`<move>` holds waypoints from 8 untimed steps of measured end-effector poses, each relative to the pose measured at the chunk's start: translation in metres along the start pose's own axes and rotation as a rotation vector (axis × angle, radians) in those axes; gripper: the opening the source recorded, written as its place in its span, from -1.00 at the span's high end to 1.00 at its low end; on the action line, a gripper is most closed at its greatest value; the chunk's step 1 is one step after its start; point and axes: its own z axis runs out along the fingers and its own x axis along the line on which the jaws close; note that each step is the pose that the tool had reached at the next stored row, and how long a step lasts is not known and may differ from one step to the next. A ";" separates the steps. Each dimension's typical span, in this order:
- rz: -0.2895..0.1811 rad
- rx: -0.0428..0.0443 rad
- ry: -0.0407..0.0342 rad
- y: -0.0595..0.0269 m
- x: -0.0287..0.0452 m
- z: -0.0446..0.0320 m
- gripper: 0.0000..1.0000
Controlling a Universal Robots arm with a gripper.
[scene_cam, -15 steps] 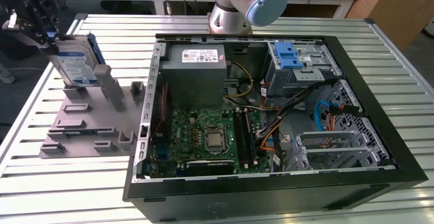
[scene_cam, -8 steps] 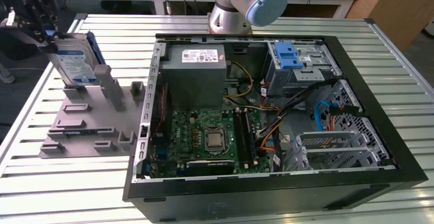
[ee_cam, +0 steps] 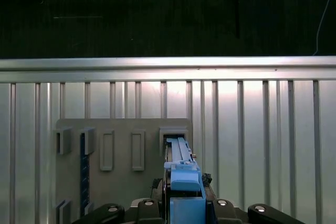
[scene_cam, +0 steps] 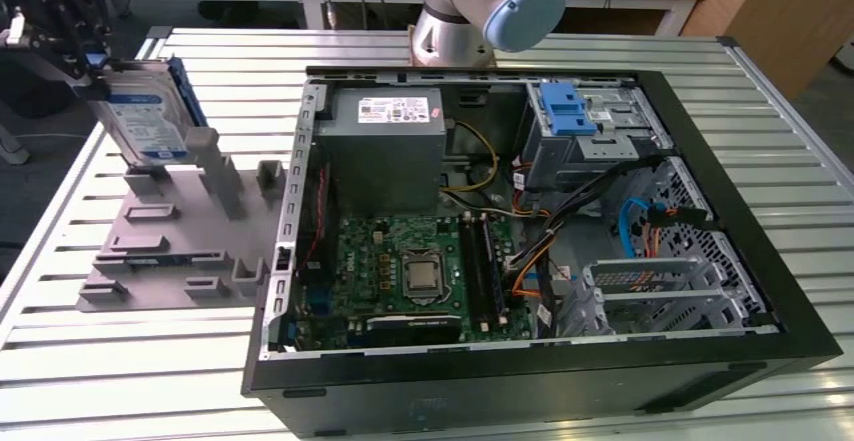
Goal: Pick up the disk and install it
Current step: 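Pick up the disk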
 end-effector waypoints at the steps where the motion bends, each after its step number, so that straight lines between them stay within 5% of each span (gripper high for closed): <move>1: 0.000 0.0000 0.0000 0.0000 0.0000 -0.0006 0.27; 8: 0.000 0.0000 0.0000 0.0001 0.0000 -0.0057 0.27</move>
